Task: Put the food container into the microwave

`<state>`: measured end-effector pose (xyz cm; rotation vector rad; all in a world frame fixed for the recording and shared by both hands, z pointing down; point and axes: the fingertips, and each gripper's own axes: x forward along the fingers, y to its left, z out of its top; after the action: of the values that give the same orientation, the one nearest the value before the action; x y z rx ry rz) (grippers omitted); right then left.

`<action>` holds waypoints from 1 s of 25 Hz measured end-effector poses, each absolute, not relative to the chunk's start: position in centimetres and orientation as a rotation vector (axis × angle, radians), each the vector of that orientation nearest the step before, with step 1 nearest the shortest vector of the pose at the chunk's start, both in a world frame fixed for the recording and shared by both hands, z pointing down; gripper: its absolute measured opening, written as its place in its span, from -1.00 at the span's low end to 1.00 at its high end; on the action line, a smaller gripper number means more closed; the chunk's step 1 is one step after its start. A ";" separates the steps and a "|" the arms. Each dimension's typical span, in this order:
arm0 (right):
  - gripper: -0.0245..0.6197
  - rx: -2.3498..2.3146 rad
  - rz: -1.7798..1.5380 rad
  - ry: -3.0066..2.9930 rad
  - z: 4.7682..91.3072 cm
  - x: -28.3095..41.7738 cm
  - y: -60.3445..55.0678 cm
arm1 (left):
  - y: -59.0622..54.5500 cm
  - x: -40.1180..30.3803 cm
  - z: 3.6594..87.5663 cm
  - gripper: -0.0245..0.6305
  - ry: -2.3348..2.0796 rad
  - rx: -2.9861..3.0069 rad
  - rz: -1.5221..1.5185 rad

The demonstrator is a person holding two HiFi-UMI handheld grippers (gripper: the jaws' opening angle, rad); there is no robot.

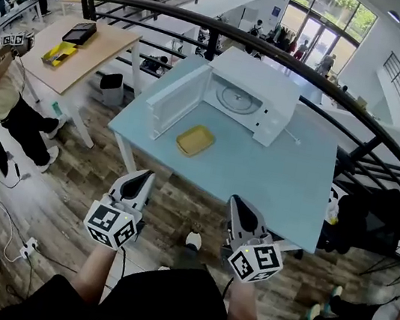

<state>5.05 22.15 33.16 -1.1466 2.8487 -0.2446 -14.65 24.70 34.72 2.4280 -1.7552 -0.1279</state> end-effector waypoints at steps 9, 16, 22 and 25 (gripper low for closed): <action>-0.90 -1.110 -0.242 2.908 34.2 4.8 16.7 | 19.6 -14.3 35.5 -0.90 -1.759 2.393 -0.133; -0.90 -1.083 -0.260 2.915 34.4 5.3 11.1 | 14.5 -13.5 35.4 -0.90 -1.771 2.385 -0.122; -0.90 -1.037 -0.286 2.912 34.3 5.6 6.0 | 10.3 -12.9 35.4 -0.90 -1.796 2.362 -0.097; -0.90 -1.013 -0.300 2.906 34.2 5.8 3.8 | 8.5 -12.5 35.5 -0.90 -1.800 2.360 -0.089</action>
<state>5.75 3.85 34.21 -1.0133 2.9060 -0.2996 -12.53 8.51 35.48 2.3600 -1.7997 -0.0893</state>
